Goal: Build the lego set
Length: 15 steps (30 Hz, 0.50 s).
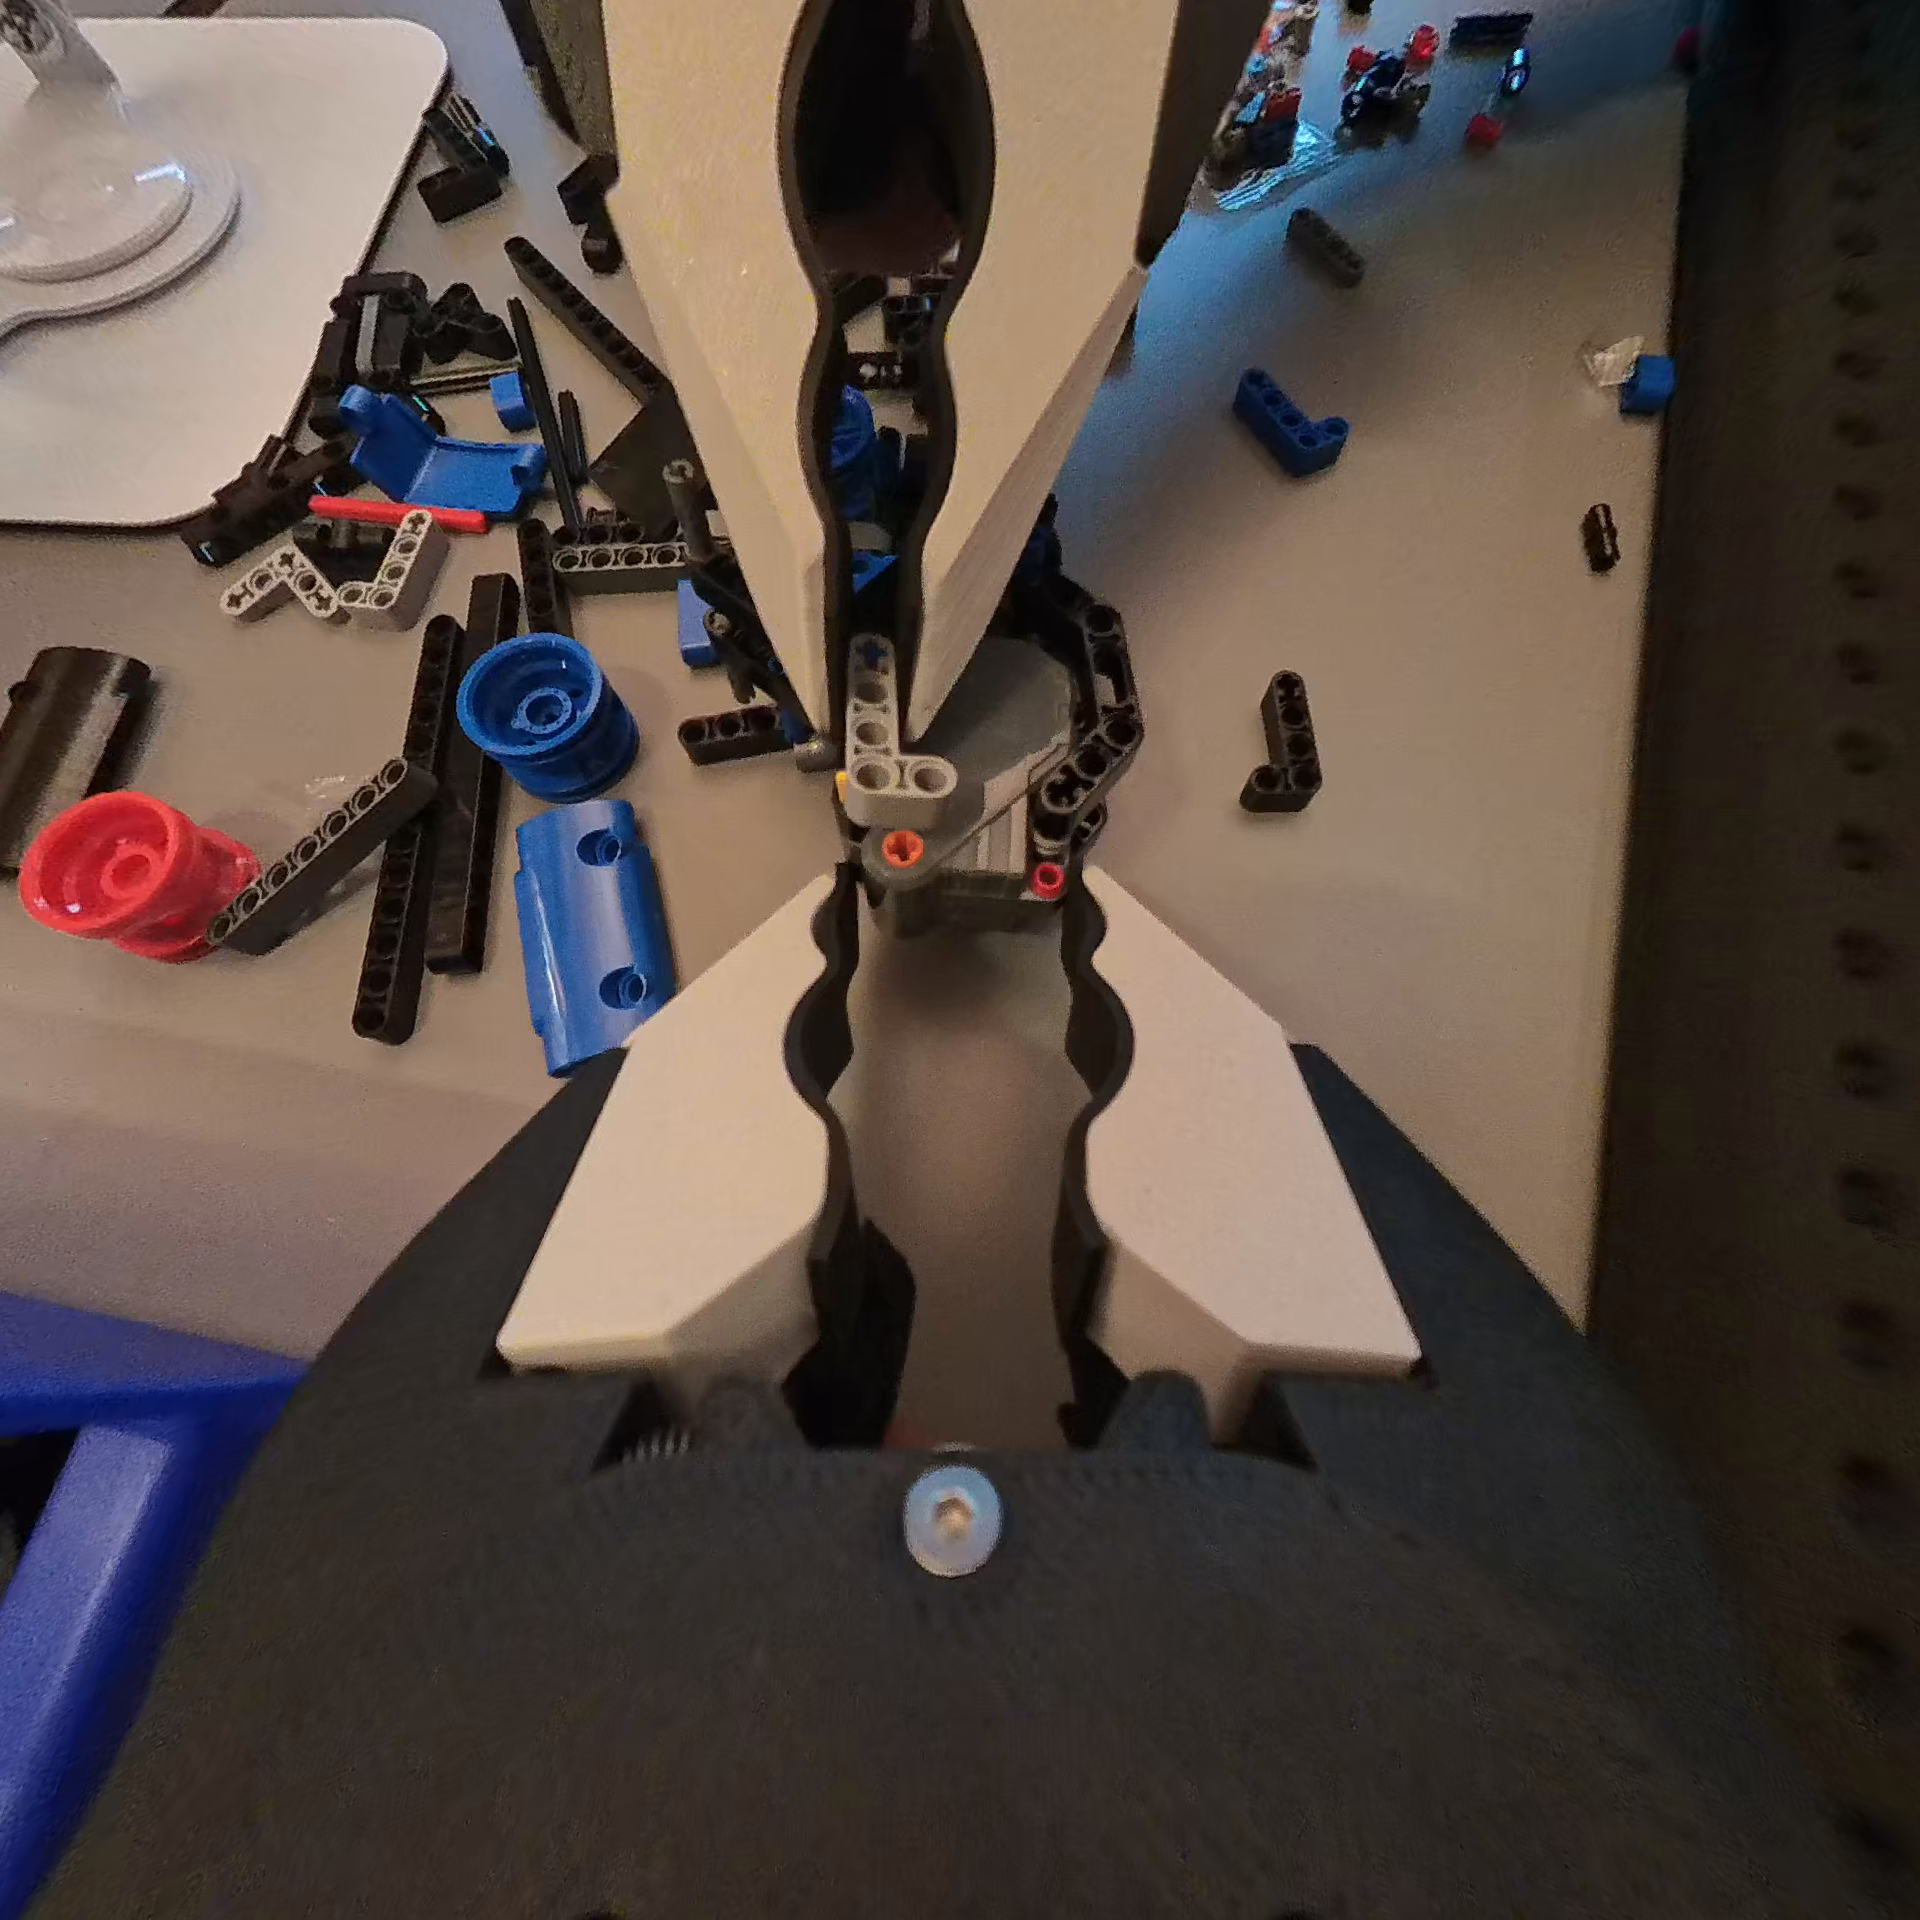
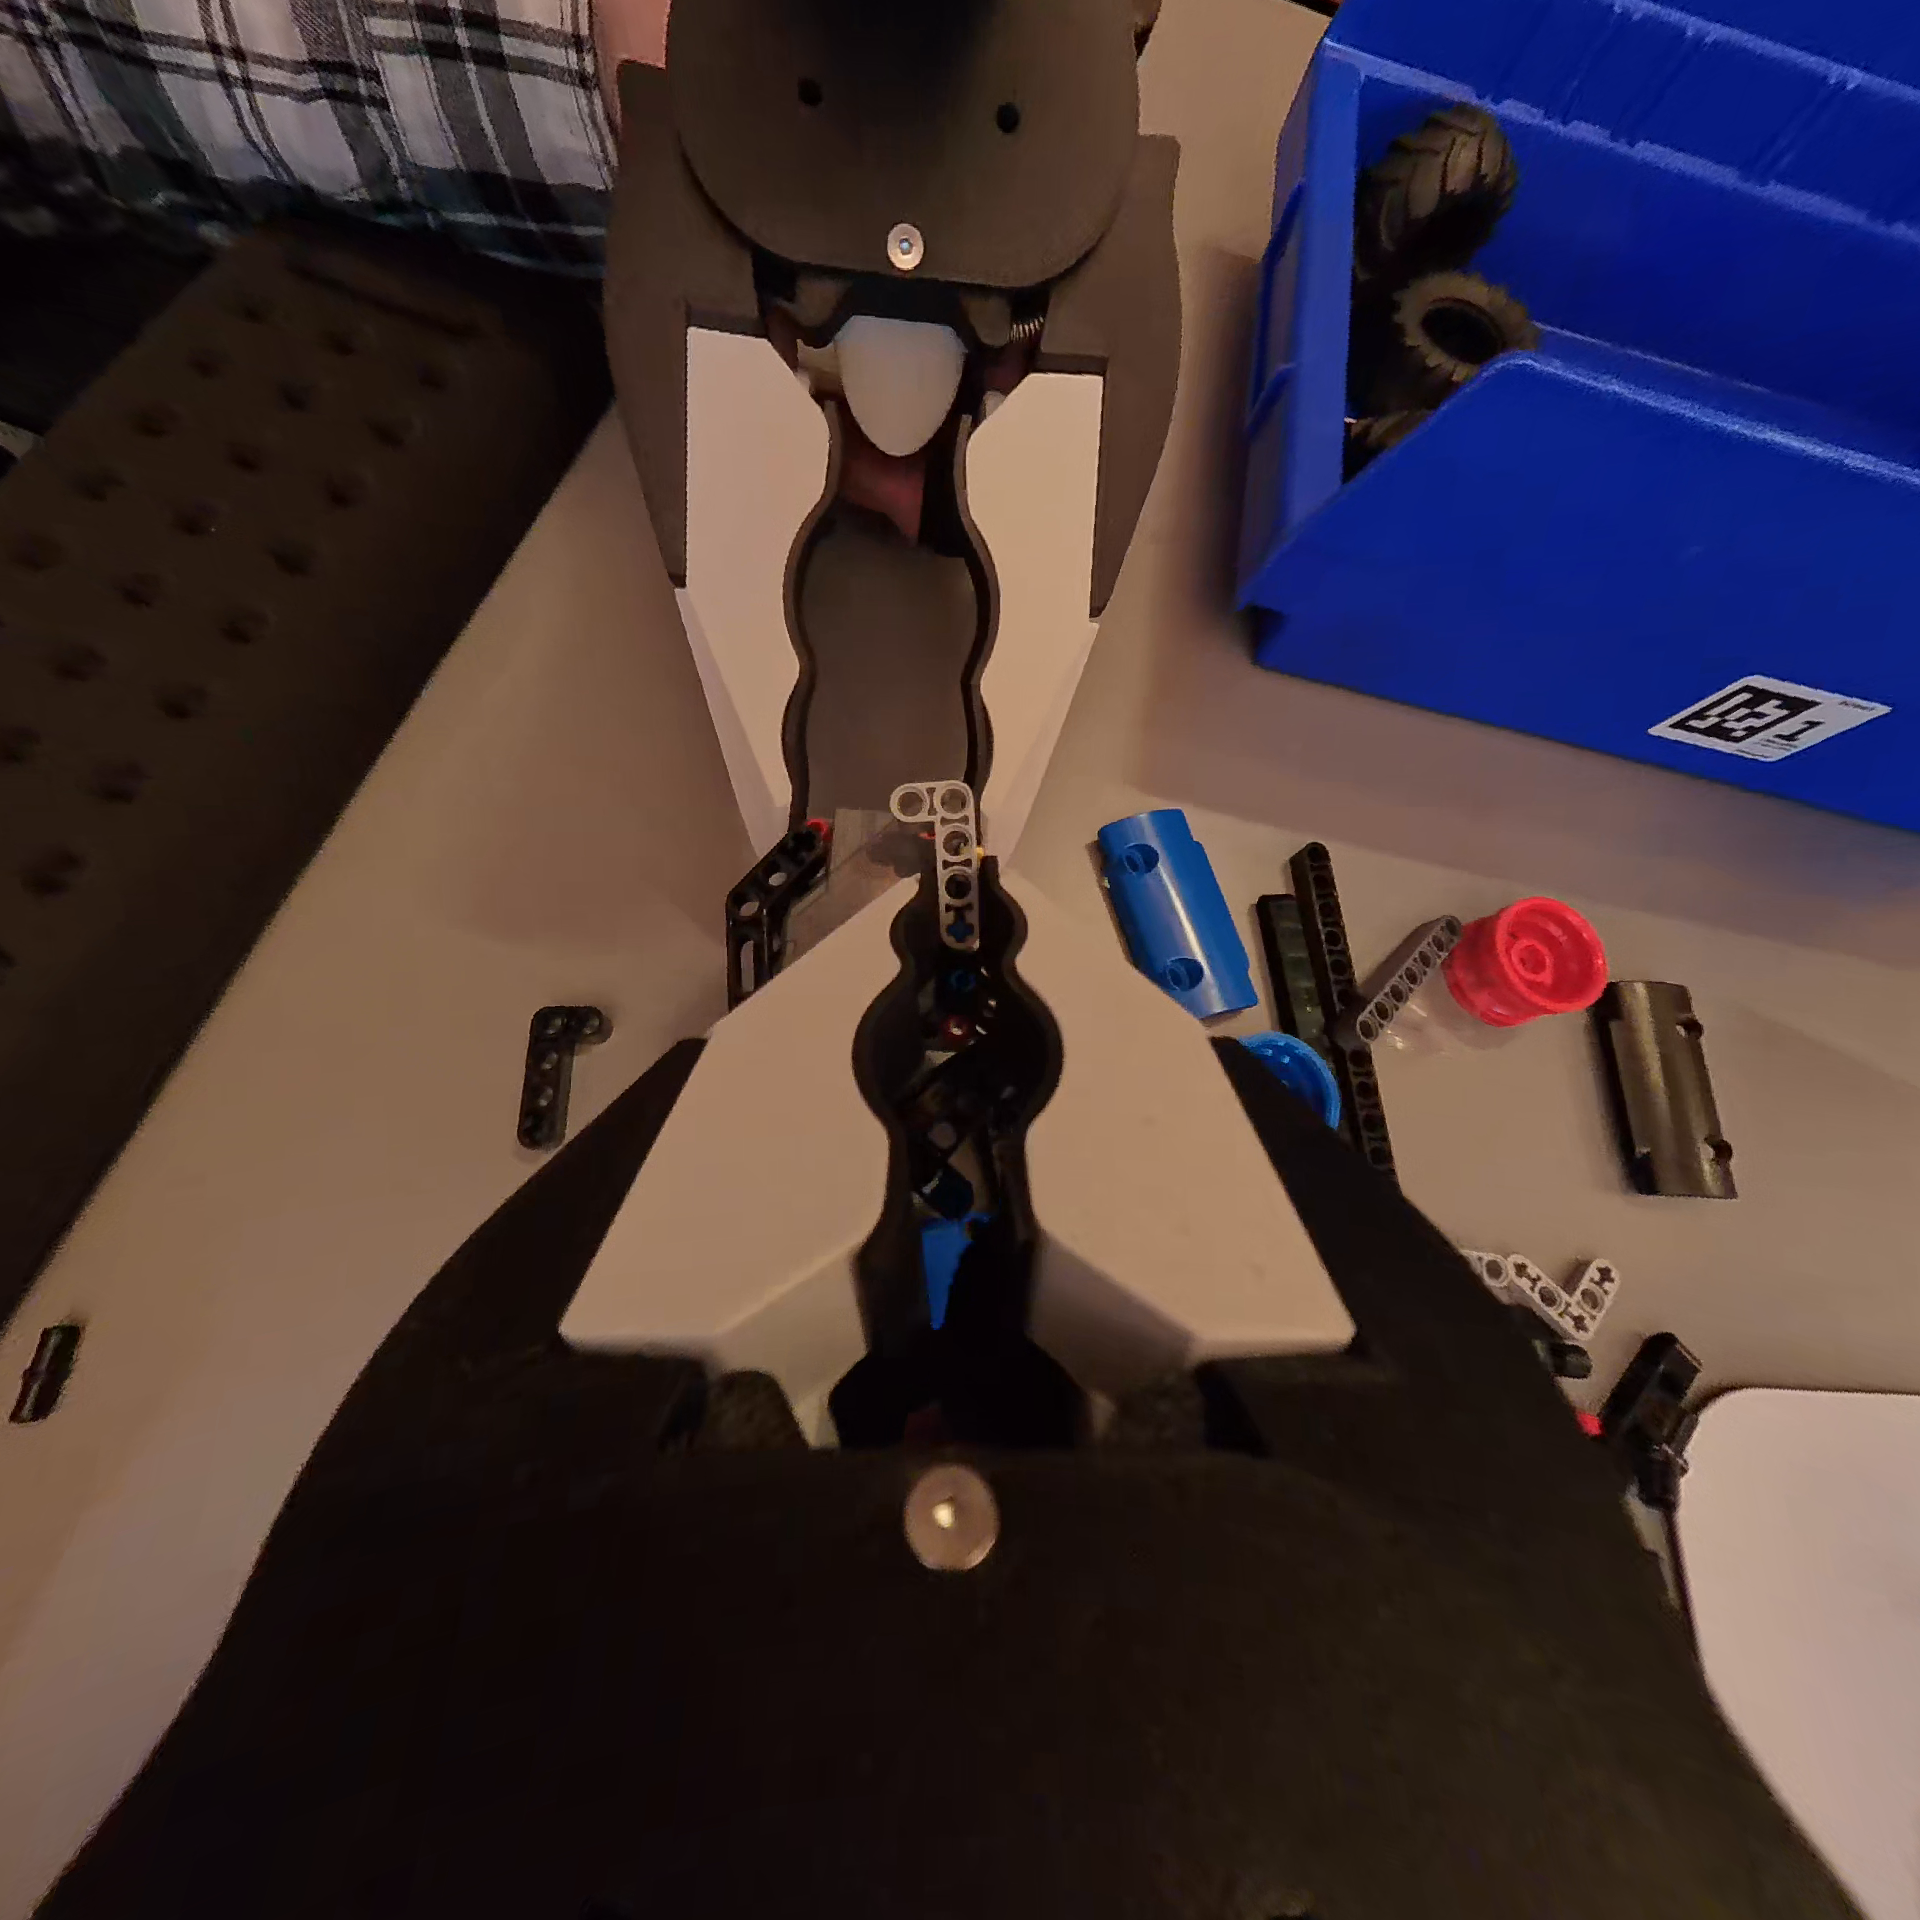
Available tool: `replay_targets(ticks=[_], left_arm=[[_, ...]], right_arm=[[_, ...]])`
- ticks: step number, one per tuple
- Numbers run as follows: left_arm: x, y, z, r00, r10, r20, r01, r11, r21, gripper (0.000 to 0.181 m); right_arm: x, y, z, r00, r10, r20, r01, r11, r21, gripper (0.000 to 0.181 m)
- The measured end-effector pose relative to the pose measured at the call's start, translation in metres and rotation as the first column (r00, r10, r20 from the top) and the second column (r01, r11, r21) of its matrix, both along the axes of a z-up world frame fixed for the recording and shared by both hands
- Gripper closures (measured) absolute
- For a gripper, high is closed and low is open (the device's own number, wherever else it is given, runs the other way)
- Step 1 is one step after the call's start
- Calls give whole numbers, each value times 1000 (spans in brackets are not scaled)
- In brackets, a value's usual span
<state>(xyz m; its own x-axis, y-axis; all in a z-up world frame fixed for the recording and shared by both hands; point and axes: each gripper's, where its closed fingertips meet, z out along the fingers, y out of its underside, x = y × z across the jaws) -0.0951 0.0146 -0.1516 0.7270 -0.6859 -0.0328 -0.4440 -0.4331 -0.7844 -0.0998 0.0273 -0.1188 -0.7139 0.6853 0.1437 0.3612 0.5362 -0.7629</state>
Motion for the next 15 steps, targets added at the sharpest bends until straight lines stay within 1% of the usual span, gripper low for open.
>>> replay_targets(ticks=[5, 11, 15], left_arm=[[1, 0, -1, 1000, -4, -12, 4, 1000, 6, 147], [1, 0, -3, 999, -9, -32, 9, 1000, 13, 147], [0, 1, -7, 998, -7, -61, 8, 1000, 17, 147]], right_arm=[[1, 1, -2, 1000, 8, 16, -9, 1000, 12, 175], [1, 1, -4, 997, -22, 79, 22, 1000, -1, 175], [0, 0, -7, 991, -43, 126, 41, 999, 20, 174]])
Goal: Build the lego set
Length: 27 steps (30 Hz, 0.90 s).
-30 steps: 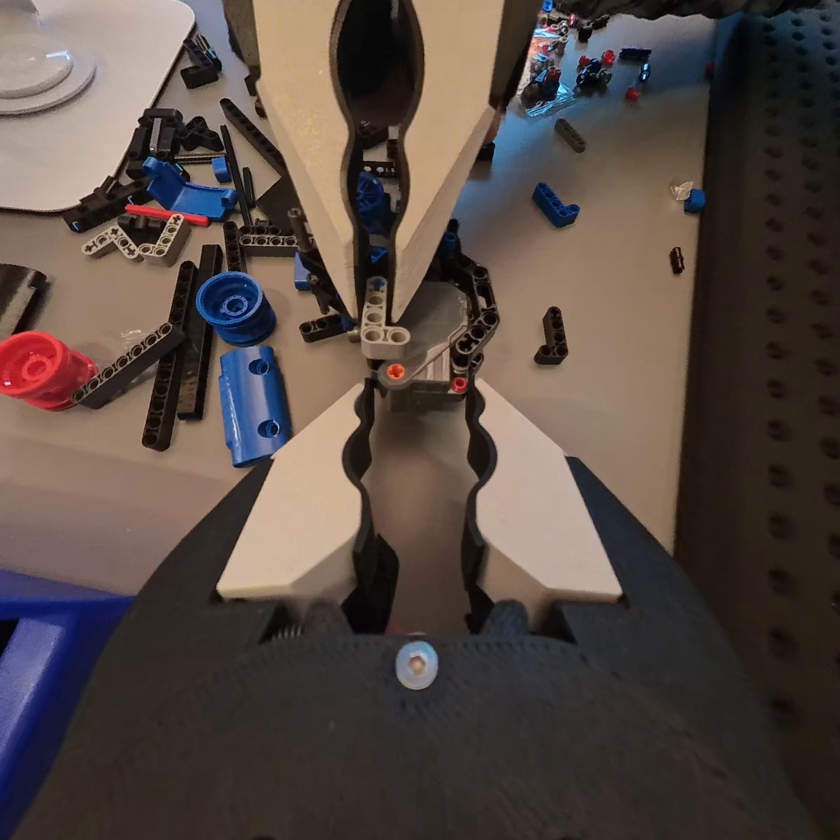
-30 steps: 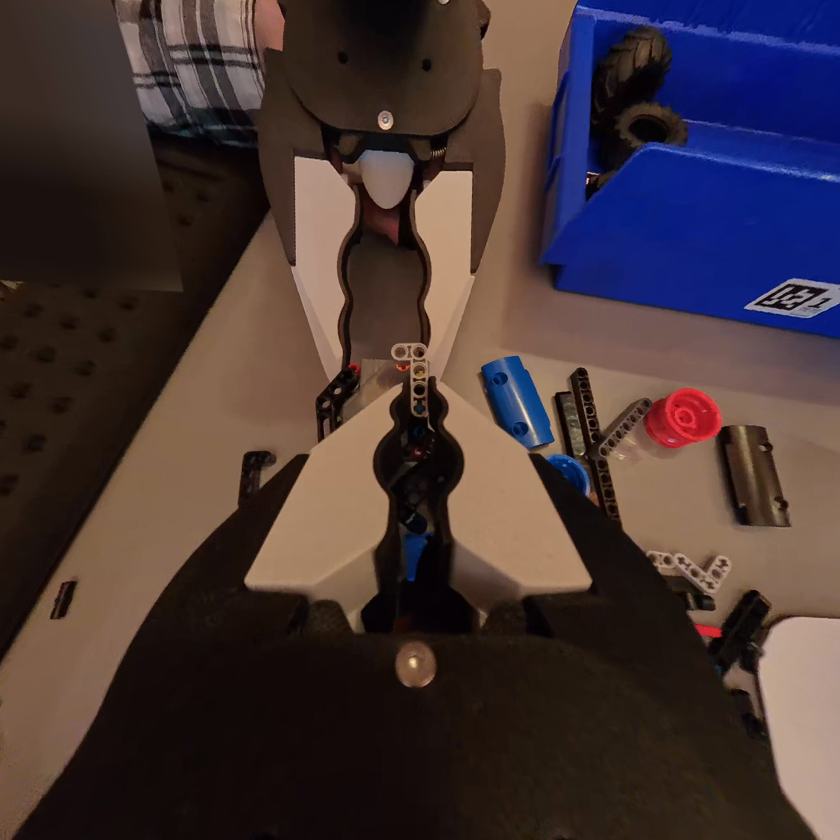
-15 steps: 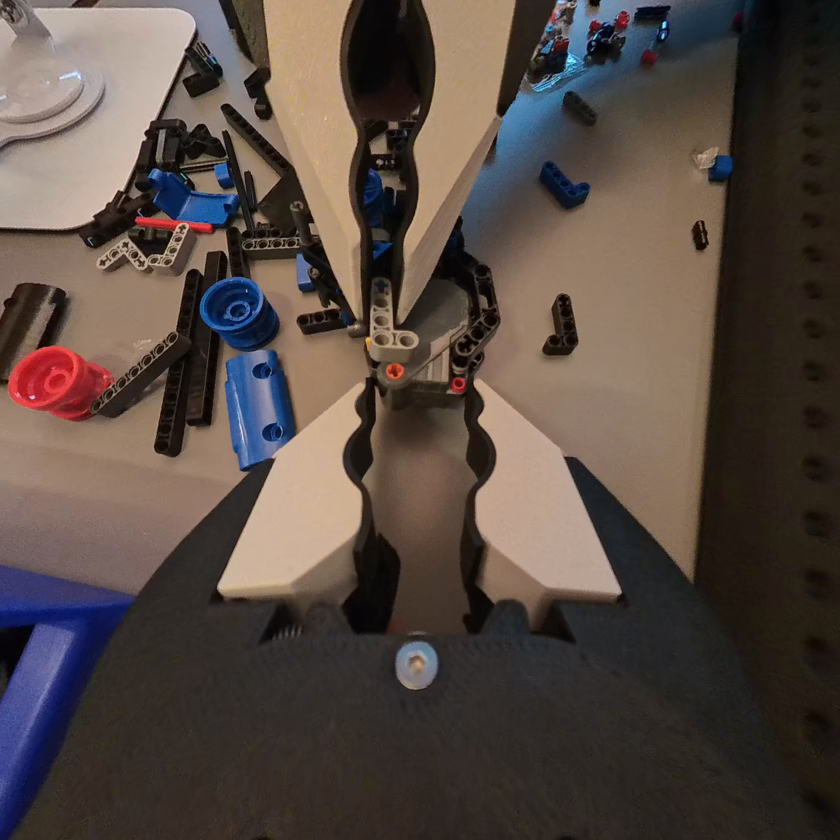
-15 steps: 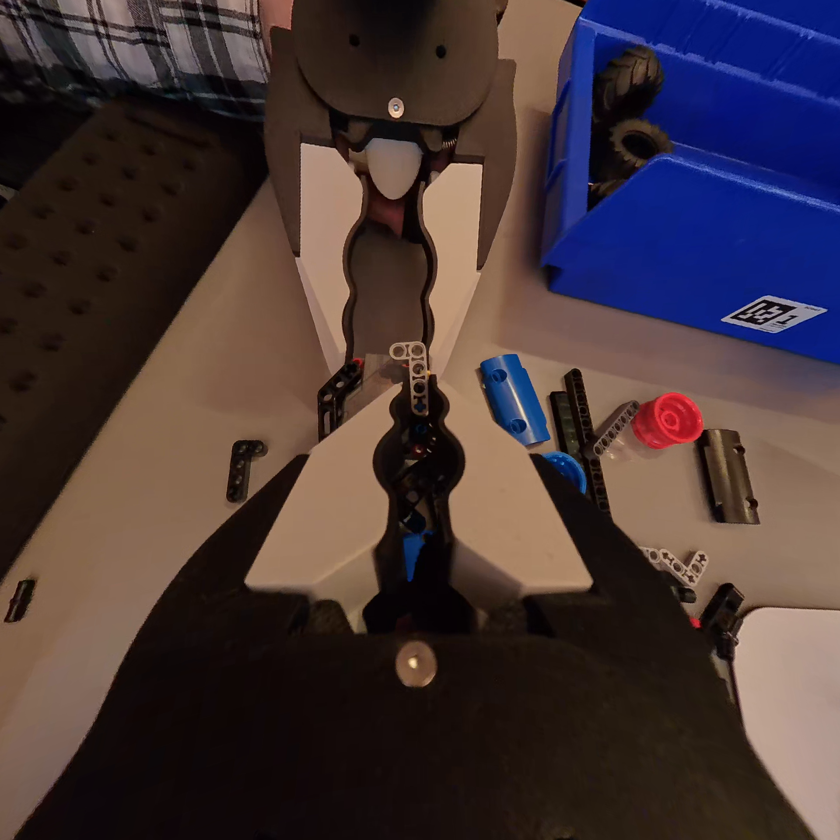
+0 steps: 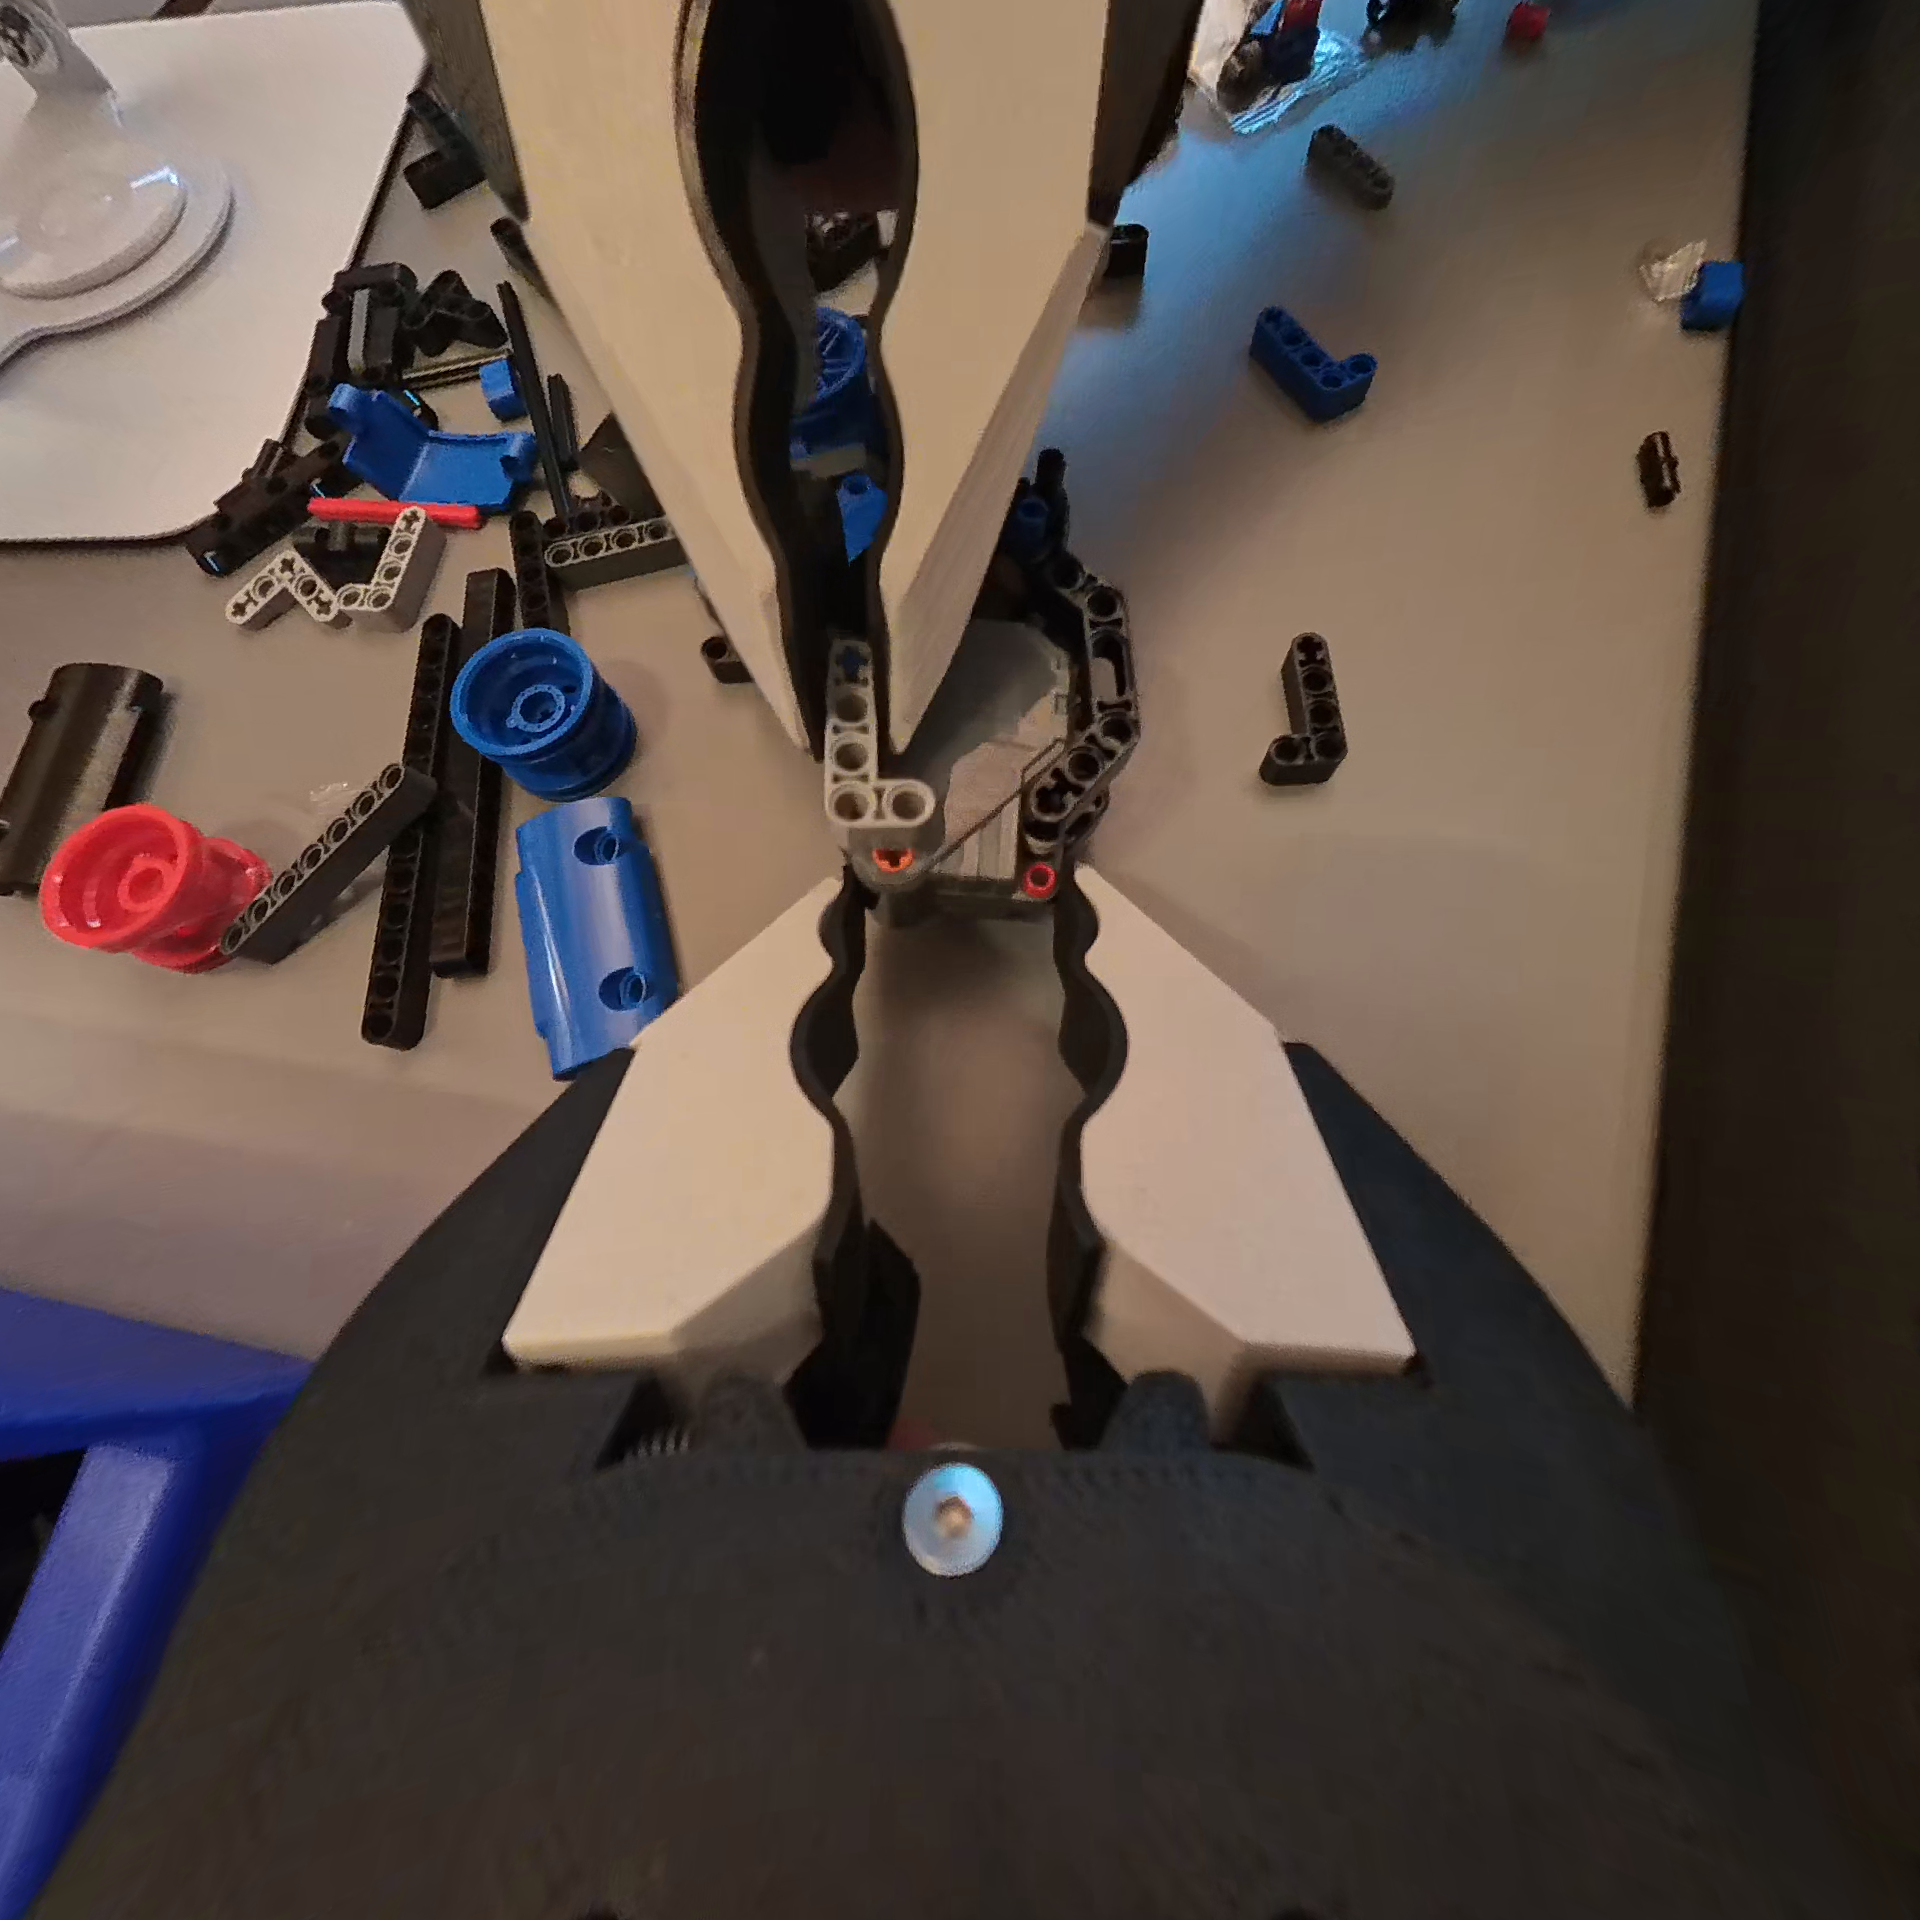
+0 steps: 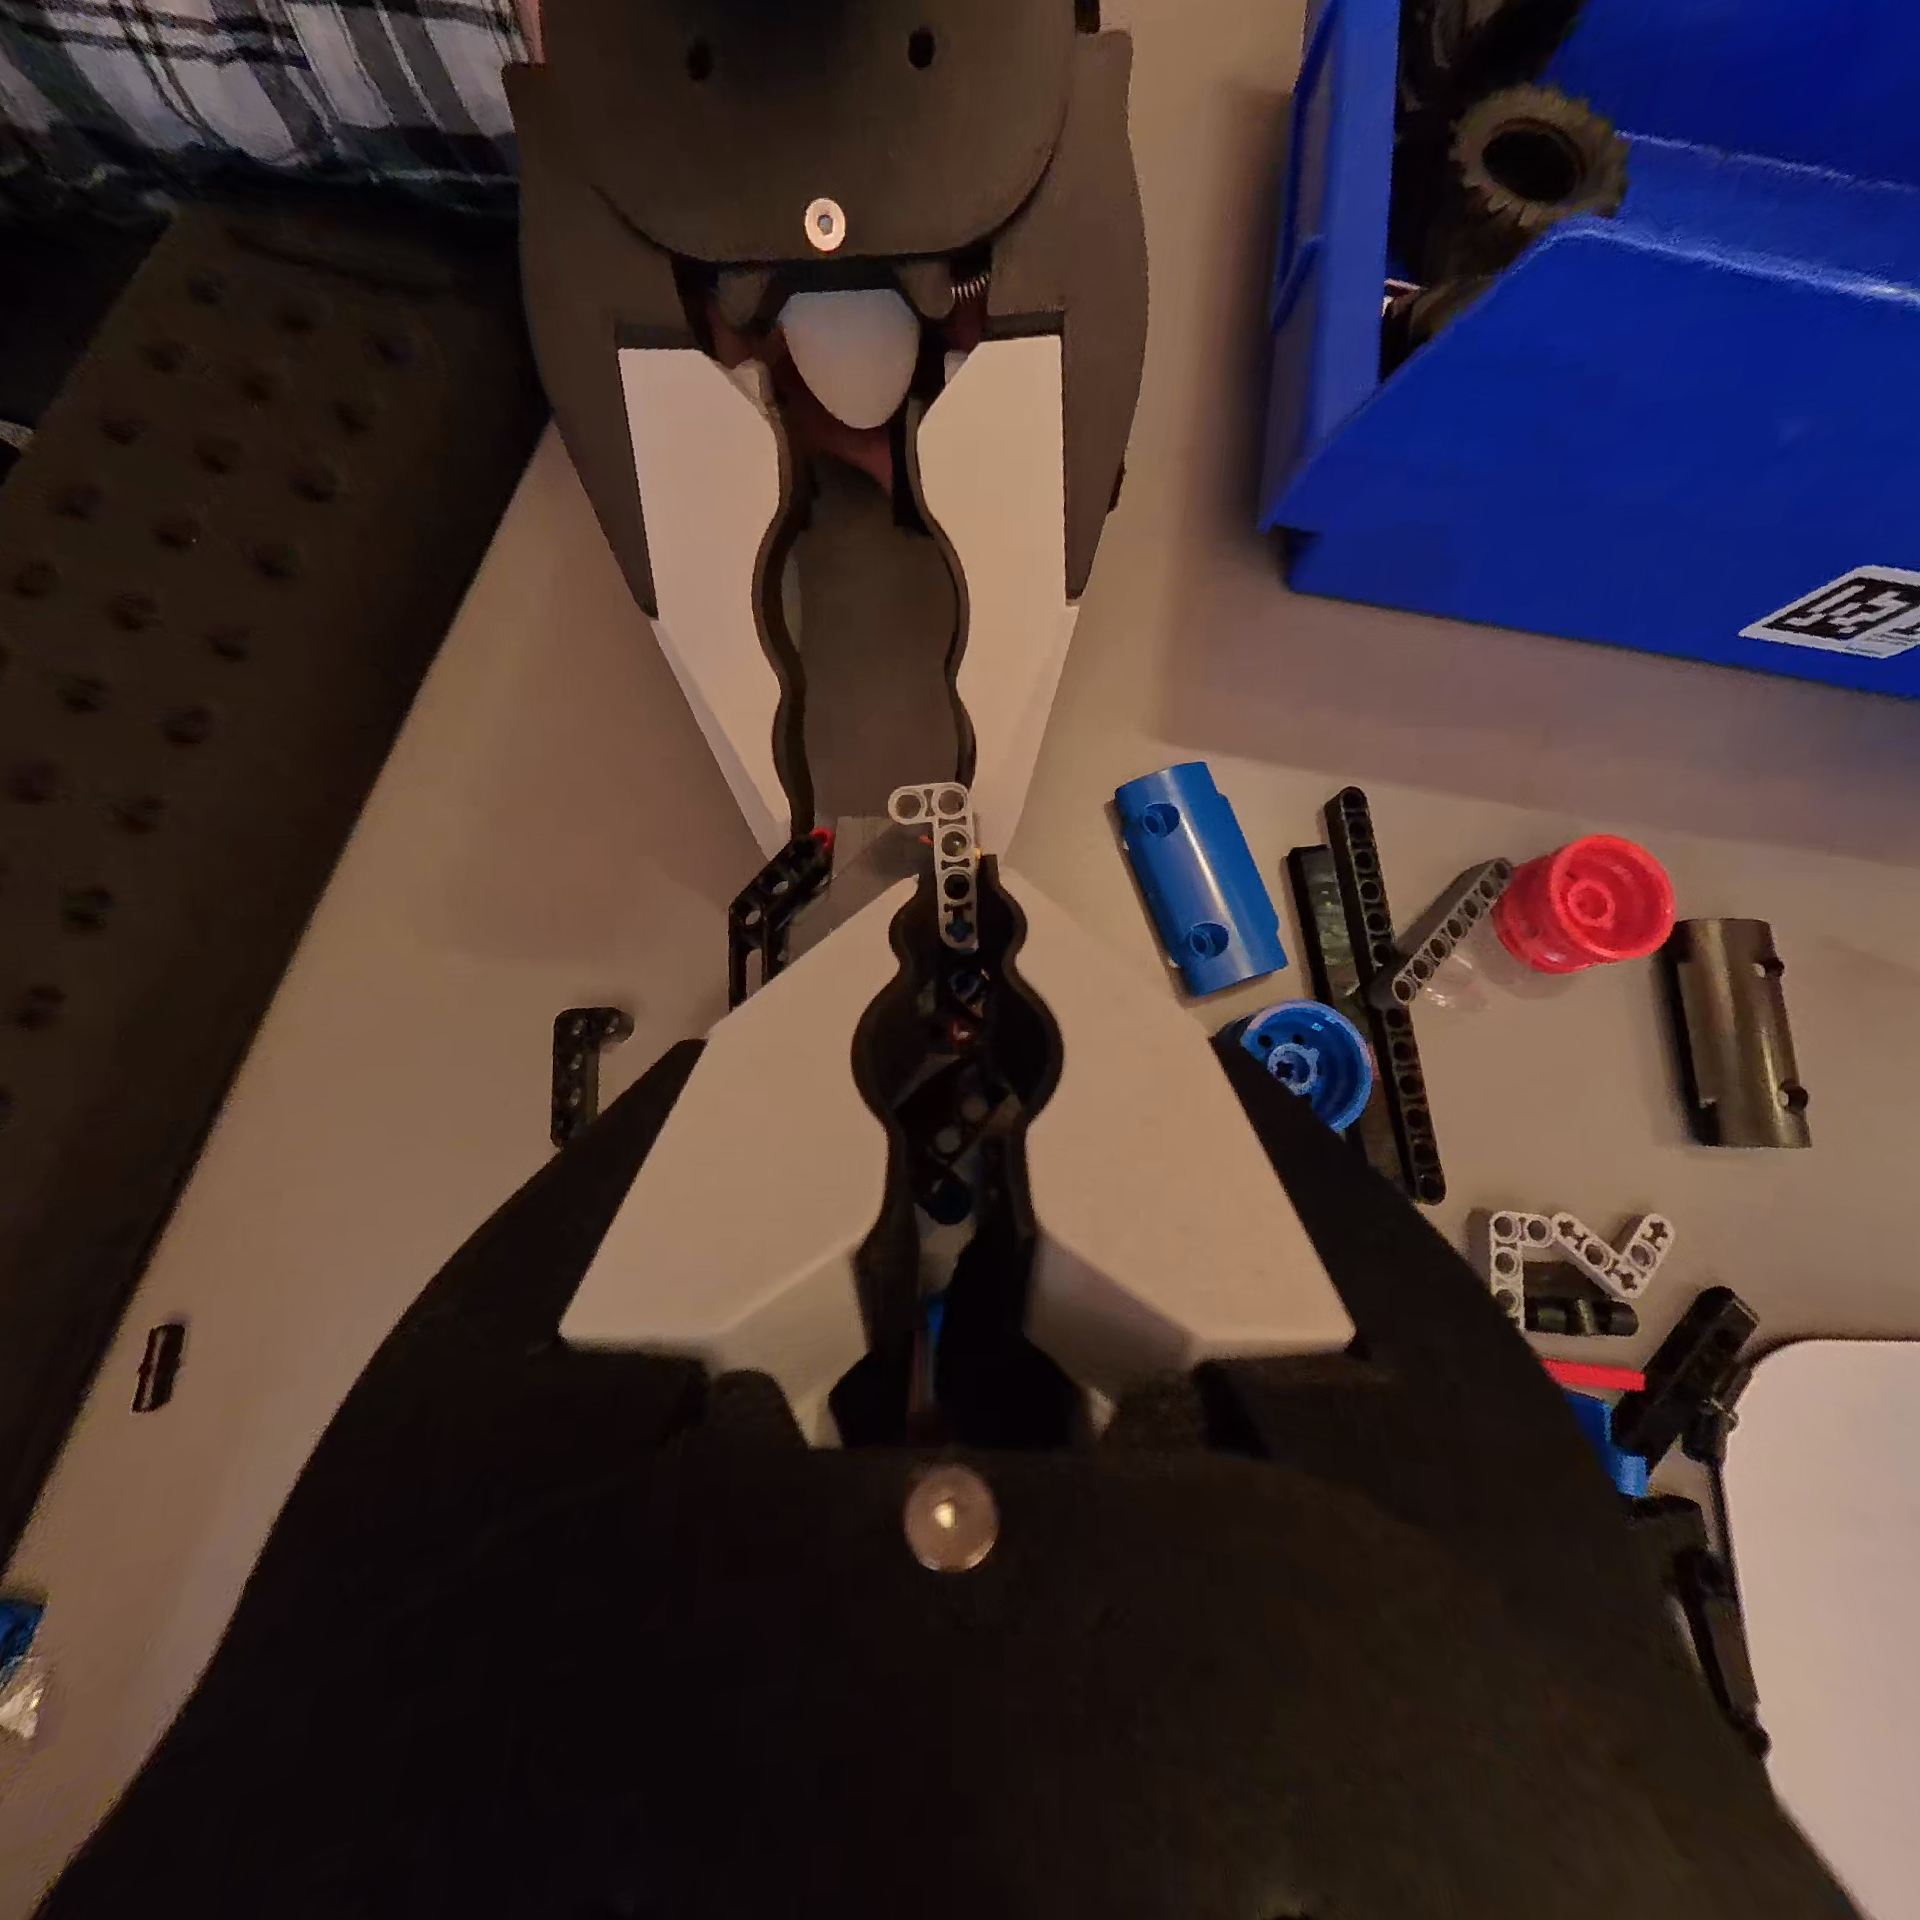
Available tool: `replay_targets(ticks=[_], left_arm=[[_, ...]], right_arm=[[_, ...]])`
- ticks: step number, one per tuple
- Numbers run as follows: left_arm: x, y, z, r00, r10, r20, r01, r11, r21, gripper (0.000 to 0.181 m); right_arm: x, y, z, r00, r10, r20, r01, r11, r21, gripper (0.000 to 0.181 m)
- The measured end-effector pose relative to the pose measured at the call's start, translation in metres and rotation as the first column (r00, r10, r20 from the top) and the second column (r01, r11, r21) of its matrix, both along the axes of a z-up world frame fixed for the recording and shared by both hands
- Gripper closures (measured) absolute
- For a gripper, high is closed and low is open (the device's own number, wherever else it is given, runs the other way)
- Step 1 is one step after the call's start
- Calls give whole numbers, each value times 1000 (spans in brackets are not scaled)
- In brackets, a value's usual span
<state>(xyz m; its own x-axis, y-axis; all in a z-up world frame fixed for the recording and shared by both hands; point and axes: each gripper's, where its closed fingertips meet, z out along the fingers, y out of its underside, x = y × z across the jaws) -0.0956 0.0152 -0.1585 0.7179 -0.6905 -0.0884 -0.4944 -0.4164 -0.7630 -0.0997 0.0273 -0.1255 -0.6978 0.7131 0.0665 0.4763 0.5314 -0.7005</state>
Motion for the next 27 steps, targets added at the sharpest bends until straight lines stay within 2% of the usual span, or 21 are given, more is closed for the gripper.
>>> replay_targets(ticks=[5, 13, 18, 20, 22, 27], left_arm=[[0, 1, 0, 1000, -2, -23, 3, 1000, 14, 147], [1, 2, -7, 998, -5, -59, 6, 1000, 8, 147], [0, 3, -6, 998, 2, -61, -1, 1000, 17, 147], [0, 3, -4, 998, 7, -70, -5, 999, 36, 147], [-4, 4, -5, 991, 24, -130, -16, 998, 62, 146], [-4, 6, 1, 950, 43, -311, 8, 987, 163, 146]], right_arm=[[-1, 2, -5, 999, -38, 39, 36, 998, 51, 175], [0, 2, -11, 995, -41, 86, 26, 986, 163, 175], [-2, 2, -10, 996, -41, 76, 28, 986, 161, 174], [0, 0, -4, 996, -55, 73, 48, 994, 94, 168], [4, 0, 6, 998, -55, 34, 53, 996, 68, 161], [21, 12, 13, 995, -96, -12, 97, 989, 113, 156]])
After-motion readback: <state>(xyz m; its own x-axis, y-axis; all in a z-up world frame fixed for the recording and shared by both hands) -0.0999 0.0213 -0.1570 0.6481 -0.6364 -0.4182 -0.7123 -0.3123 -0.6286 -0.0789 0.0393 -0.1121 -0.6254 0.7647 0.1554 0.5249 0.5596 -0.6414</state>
